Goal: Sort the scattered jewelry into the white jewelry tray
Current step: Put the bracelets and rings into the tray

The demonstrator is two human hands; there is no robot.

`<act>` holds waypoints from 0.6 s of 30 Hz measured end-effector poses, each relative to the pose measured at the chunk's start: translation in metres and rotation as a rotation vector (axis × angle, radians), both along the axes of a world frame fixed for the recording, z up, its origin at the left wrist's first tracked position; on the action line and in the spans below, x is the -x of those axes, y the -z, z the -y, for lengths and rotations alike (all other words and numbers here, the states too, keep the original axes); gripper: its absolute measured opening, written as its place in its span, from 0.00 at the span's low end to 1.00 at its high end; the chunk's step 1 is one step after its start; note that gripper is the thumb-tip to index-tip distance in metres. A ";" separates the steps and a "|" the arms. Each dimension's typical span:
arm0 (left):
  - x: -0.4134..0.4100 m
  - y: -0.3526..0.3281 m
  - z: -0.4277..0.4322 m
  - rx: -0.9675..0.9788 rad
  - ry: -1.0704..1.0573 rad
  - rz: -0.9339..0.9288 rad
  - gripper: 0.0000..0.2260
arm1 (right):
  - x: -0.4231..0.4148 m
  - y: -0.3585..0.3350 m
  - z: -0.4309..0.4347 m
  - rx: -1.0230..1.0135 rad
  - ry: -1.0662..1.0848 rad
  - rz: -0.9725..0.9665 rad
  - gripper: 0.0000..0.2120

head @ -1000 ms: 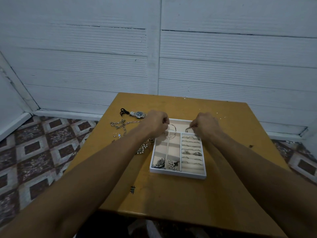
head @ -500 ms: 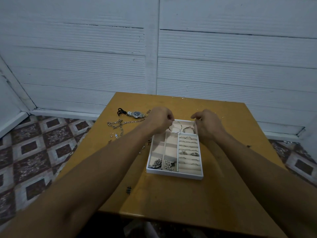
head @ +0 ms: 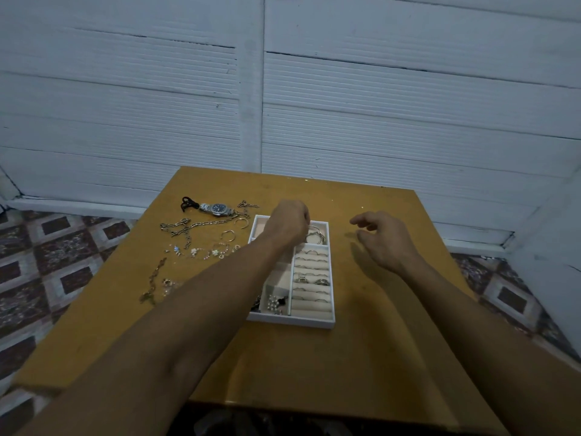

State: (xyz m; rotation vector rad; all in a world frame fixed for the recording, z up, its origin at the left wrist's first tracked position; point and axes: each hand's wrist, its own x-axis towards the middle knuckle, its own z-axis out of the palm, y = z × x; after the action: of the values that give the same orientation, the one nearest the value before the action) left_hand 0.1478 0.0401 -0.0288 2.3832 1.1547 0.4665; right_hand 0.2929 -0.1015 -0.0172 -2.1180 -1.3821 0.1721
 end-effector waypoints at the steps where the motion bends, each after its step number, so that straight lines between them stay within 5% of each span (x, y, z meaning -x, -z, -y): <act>1: -0.001 0.002 0.000 0.002 -0.009 -0.004 0.07 | -0.001 0.000 0.003 0.007 0.003 0.001 0.13; 18: -0.007 0.010 0.008 -0.159 0.017 -0.112 0.09 | -0.003 0.005 0.012 0.050 0.031 -0.019 0.15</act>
State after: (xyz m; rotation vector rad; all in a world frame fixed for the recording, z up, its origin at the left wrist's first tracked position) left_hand 0.1548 0.0319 -0.0384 2.5834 1.1841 0.4383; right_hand 0.2959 -0.1139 -0.0218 -2.1717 -1.3468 0.2160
